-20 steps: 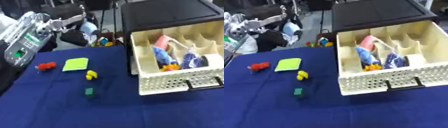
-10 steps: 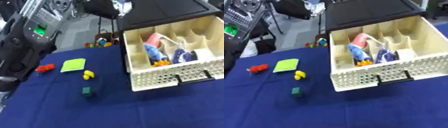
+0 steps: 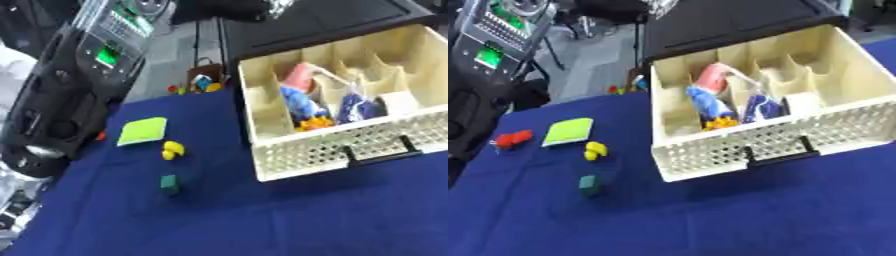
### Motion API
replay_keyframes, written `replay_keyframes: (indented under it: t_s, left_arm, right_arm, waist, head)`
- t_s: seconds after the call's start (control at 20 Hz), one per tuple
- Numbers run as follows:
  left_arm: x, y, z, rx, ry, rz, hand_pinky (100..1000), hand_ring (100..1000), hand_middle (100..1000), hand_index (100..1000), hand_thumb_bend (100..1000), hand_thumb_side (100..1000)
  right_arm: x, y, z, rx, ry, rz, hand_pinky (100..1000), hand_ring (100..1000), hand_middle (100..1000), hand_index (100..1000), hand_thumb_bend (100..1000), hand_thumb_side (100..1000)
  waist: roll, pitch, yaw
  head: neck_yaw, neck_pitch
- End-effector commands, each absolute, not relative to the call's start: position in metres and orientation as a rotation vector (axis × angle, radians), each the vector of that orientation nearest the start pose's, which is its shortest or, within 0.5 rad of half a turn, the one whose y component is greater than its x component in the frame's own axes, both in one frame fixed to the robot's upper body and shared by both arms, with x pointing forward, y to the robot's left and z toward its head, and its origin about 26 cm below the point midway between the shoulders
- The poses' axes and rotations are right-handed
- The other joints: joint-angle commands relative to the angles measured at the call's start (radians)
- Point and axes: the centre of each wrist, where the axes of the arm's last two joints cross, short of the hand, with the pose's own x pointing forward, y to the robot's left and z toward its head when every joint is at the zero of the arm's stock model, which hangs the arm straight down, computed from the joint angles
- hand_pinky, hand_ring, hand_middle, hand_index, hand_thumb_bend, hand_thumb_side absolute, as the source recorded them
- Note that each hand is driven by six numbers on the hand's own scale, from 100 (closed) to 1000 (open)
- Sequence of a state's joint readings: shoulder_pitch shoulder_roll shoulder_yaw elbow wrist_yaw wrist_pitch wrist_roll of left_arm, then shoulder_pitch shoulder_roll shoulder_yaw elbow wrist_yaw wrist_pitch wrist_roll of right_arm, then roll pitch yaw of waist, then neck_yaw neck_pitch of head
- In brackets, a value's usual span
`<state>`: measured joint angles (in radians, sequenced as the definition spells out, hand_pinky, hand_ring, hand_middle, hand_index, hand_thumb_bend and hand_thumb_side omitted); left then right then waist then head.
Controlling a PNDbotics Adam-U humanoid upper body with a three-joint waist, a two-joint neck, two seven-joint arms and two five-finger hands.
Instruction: Pick up objects from table and place into drawer.
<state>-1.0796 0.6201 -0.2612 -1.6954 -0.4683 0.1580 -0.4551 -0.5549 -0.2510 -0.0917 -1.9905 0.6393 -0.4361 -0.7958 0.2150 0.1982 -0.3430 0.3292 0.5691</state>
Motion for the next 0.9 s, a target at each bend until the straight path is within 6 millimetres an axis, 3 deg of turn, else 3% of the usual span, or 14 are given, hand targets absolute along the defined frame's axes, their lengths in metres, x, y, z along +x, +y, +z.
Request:
replay_keyframes:
  t_s: [0.05, 0.1, 0.2, 0.3, 0.4, 0.5, 0.55, 0.75, 0.9]
  left_arm:
    - [0.359, 0.194, 0.396, -1.183, 2.886, 1.865, 161, 357, 497, 768, 100, 588]
    - [0.364, 0.194, 0.393, -1.187, 2.896, 1.868, 184, 378, 505, 773, 100, 587]
    - [0.372, 0.196, 0.388, -1.192, 2.887, 1.892, 264, 444, 530, 794, 188, 591]
    - [0.378, 0.196, 0.382, -1.182, 2.847, 1.946, 413, 568, 575, 812, 523, 645]
    - [0.381, 0.197, 0.378, -1.169, 2.792, 2.016, 479, 636, 617, 820, 611, 730]
    - [0.383, 0.198, 0.374, -1.149, 2.758, 2.067, 508, 668, 647, 823, 639, 769]
    - [0.384, 0.198, 0.372, -1.132, 2.750, 2.098, 534, 700, 707, 834, 666, 787]
    - [0.387, 0.201, 0.366, -1.076, 2.764, 2.139, 557, 719, 737, 854, 699, 843]
    - [0.388, 0.204, 0.365, -1.069, 2.790, 2.119, 543, 698, 704, 840, 620, 830]
  right_arm:
    - [0.313, -0.242, 0.281, 0.796, 2.816, 0.381, 653, 678, 653, 780, 100, 1000]
    - [0.313, -0.241, 0.281, 0.794, 2.815, 0.382, 653, 679, 653, 780, 100, 1000]
    - [0.313, -0.241, 0.281, 0.790, 2.814, 0.382, 653, 679, 653, 780, 100, 1000]
    - [0.313, -0.242, 0.282, 0.792, 2.814, 0.384, 654, 679, 652, 781, 100, 1000]
    - [0.313, -0.242, 0.282, 0.795, 2.813, 0.386, 654, 679, 652, 781, 100, 1000]
    - [0.313, -0.242, 0.282, 0.795, 2.812, 0.388, 654, 679, 652, 781, 100, 1000]
    - [0.313, -0.242, 0.282, 0.795, 2.811, 0.389, 653, 679, 652, 781, 100, 1000]
    - [0.313, -0.243, 0.282, 0.795, 2.809, 0.394, 652, 679, 651, 781, 100, 1000]
    - [0.313, -0.243, 0.282, 0.796, 2.809, 0.396, 652, 679, 651, 779, 100, 1000]
  waist:
    - [-0.005, -0.012, -0.005]
    - [-0.002, -0.011, -0.008]
    - [0.003, -0.010, -0.012]
    - [0.006, -0.008, -0.011]
    - [0.009, -0.007, -0.009]
    - [0.010, -0.005, -0.008]
    - [0.010, -0.004, -0.008]
    - [0.008, -0.002, -0.008]
    - [0.006, -0.002, -0.007]
  head:
    - [0.012, -0.013]
    - [0.013, -0.014]
    - [0.014, -0.015]
    - [0.012, -0.015]
    - [0.010, -0.014]
    - [0.008, -0.014]
    - [0.006, -0.015]
    - [0.001, -0.015]
    - [-0.001, -0.015]
